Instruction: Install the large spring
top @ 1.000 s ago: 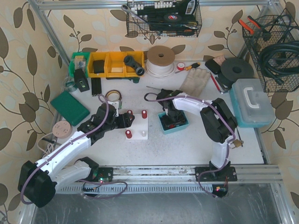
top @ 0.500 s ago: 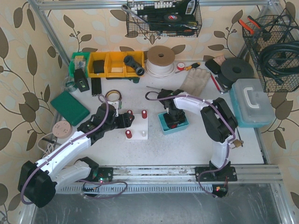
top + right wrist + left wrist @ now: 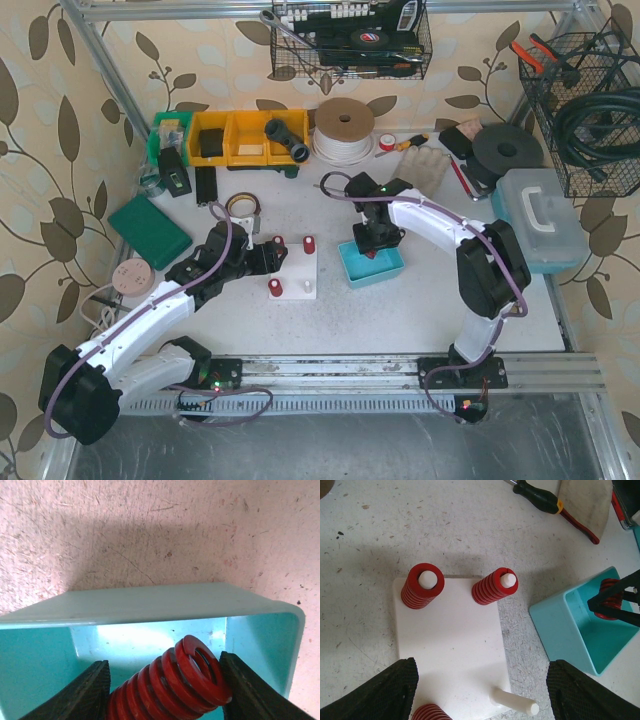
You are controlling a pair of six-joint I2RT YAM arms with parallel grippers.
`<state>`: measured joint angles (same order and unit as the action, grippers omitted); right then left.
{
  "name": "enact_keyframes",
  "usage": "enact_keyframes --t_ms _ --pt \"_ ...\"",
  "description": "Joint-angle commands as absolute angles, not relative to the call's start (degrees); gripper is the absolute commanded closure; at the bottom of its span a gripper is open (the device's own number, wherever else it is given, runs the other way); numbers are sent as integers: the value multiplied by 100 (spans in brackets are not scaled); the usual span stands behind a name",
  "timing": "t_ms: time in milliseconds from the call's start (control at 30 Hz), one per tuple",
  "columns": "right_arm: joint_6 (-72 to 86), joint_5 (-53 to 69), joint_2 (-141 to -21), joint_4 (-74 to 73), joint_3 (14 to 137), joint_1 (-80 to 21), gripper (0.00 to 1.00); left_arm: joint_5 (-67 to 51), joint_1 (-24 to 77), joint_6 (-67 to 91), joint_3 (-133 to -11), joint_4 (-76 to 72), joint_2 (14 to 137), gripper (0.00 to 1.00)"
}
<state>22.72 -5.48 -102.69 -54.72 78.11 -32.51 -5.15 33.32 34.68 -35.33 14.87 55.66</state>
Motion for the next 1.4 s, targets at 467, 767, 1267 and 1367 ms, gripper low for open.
enact_keyframes --t_ms 467,767,1267,1367 --pt "4529 2575 -8638 -3709 6775 -2134 71 -1549 4194 4608 -3881 -411 6046 29" --pt "4284 1952 -8368 -3995 6353 -2200 71 -1352 4219 4414 -4138 -66 6176 29" --pt "3199 -194 -9773 -4249 6673 -3088 74 -576 4201 3659 -3476 834 5480 29" --pt "2958 -411 -10005 -4171 6740 -3182 74 -642 4194 3631 -3513 840 5581 29"
